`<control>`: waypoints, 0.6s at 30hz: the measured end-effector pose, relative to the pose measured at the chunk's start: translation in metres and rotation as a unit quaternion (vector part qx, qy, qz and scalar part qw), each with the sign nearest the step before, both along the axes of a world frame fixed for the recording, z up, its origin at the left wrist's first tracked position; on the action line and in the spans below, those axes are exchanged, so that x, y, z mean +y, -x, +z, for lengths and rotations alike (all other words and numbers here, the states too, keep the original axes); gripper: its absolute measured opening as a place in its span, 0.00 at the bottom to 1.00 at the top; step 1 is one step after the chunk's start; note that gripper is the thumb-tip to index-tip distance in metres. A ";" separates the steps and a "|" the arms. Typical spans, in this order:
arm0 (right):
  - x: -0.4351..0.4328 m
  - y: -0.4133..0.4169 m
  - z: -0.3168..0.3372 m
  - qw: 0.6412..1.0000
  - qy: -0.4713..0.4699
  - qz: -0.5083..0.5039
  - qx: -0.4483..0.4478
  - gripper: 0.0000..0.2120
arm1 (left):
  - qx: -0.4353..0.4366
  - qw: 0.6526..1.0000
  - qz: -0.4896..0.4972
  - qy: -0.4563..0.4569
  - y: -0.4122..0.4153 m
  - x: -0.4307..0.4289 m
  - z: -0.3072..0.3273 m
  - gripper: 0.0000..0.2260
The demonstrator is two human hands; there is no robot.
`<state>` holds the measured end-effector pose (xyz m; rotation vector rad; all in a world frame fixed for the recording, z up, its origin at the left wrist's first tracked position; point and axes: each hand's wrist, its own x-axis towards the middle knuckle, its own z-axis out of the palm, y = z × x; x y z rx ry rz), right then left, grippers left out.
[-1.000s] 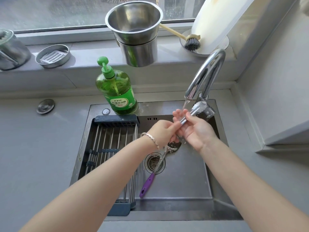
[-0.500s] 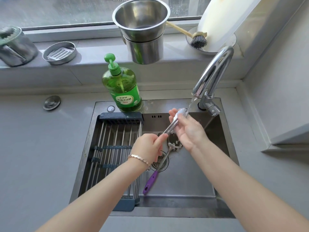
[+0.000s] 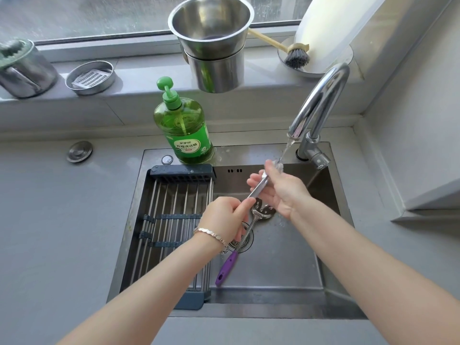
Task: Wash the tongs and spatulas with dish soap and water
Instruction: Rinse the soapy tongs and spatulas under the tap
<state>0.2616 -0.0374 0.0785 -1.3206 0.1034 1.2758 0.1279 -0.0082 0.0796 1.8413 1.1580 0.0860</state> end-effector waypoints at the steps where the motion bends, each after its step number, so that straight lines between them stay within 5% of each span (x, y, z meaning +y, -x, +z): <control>1: 0.002 -0.003 0.001 1.000 0.021 -0.002 -0.008 0.15 | -0.001 1.000 -0.001 0.004 -0.001 0.000 0.000 0.21; 4: 0.004 -0.004 0.000 0.998 0.021 -0.034 0.051 0.24 | -0.002 1.000 -0.006 0.017 -0.005 0.000 0.003 0.16; 8: 0.002 0.007 -0.001 0.984 -0.072 -0.082 0.141 0.12 | -0.010 0.999 -0.024 0.027 -0.018 0.002 0.007 0.08; 15: -0.003 -0.003 -0.002 0.996 -0.047 -0.079 0.011 0.09 | 0.024 0.995 -0.095 -0.026 -0.033 -0.004 0.006 0.15; 18: -0.003 -0.007 -0.002 0.995 -0.045 -0.086 0.026 0.10 | 0.024 0.986 -0.132 -0.104 -0.021 -0.007 0.000 0.20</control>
